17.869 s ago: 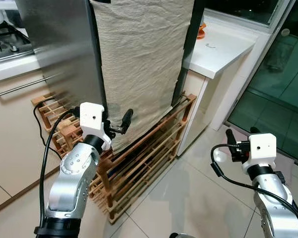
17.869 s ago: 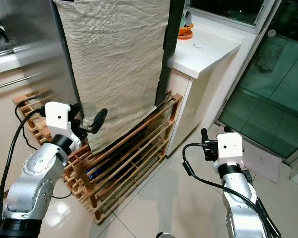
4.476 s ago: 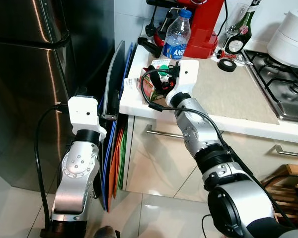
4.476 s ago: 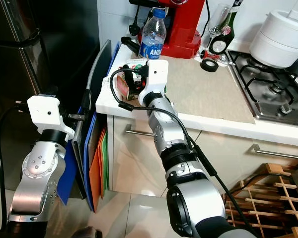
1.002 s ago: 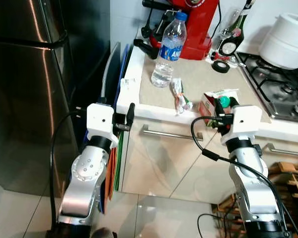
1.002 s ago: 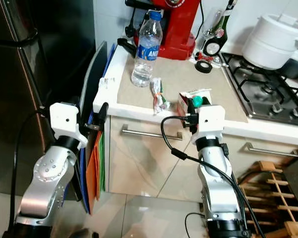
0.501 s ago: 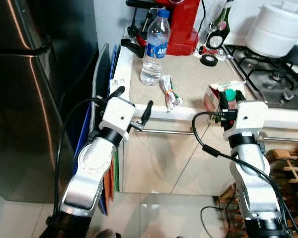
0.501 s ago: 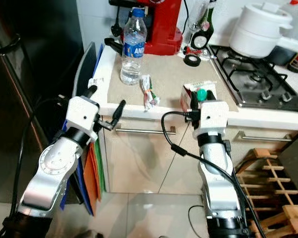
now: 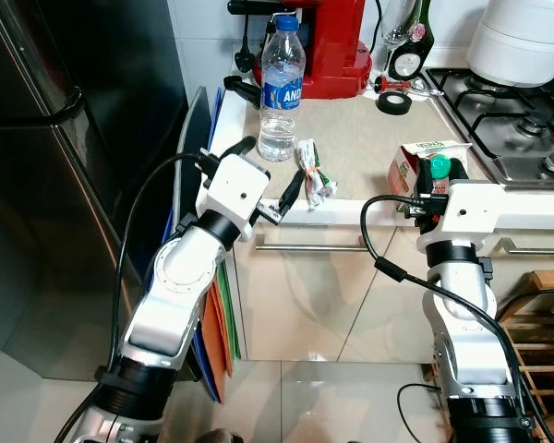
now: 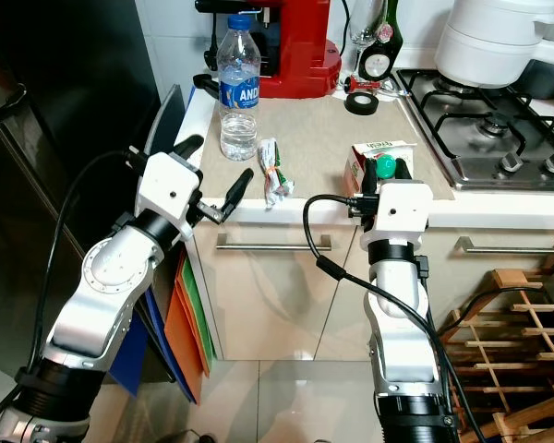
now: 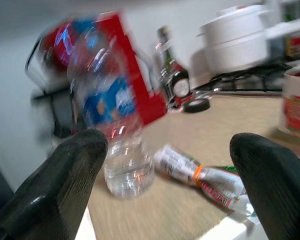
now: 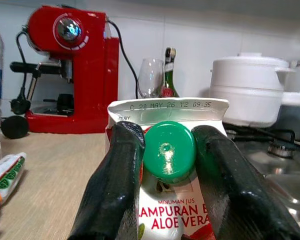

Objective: Restocking fridge

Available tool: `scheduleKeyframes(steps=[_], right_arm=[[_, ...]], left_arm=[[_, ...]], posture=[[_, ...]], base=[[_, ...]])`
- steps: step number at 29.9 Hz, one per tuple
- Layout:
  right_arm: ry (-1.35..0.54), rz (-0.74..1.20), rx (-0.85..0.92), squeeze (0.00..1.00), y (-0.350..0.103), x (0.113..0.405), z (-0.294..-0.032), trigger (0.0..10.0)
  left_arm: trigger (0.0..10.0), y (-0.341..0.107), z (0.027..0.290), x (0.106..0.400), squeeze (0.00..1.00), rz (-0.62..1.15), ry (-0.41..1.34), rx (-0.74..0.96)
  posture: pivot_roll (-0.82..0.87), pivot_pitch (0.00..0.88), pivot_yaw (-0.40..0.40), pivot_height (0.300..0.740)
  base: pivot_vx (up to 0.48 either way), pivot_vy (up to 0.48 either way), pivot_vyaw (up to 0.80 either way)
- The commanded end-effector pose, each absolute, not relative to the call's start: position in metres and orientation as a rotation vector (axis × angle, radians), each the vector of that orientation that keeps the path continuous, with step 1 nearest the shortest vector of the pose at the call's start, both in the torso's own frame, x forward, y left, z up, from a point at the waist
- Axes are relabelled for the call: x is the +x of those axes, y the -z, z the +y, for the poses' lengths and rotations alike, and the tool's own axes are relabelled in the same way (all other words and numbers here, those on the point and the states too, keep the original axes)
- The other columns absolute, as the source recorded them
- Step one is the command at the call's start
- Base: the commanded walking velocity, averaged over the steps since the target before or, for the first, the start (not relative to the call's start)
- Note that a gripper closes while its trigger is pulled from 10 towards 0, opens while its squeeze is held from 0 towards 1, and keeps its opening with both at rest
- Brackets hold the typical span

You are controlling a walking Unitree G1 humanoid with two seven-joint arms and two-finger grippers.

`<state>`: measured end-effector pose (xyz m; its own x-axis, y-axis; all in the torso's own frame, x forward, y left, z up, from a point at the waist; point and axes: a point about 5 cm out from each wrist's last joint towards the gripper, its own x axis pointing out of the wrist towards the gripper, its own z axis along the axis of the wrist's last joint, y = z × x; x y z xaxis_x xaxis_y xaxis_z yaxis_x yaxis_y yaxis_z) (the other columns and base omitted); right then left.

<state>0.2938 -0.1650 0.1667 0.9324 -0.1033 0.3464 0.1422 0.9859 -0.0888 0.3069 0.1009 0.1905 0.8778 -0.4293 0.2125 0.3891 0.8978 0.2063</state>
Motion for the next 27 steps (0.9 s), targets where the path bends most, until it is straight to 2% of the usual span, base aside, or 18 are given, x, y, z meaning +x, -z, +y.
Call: scheduleKeyframes(steps=[1,6,12,27], right_arm=[[0.138,-0.366,-0.094,0.0,-0.173,0.298,-0.167,0.0],[0.107,-0.371,-0.083,0.0,-0.178,0.307,-0.163,0.0],[0.09,-0.348,-0.062,0.0,-0.176,0.31,-0.161,0.0],[0.072,-0.332,-0.059,0.0,-0.174,0.314,-0.162,0.0]], left_arm=[[10.0,-0.181,0.11,0.31,0.0,-0.182,0.367,0.066],[10.0,-0.168,0.106,0.309,0.0,-0.139,0.322,-0.02],[10.0,-0.17,0.105,0.311,0.0,-0.129,0.319,-0.028],[10.0,-0.173,0.104,0.315,0.0,-0.149,0.327,0.004]], posture=[[0.04,0.0,0.02,0.74],[0.05,0.0,-0.01,0.74],[0.04,0.0,-0.009,0.74],[0.04,0.0,-0.024,0.74]], base=[[0.0,0.0,0.0],[0.0,0.0,0.0],[0.0,0.0,0.0],[-0.257,0.0,0.0]])
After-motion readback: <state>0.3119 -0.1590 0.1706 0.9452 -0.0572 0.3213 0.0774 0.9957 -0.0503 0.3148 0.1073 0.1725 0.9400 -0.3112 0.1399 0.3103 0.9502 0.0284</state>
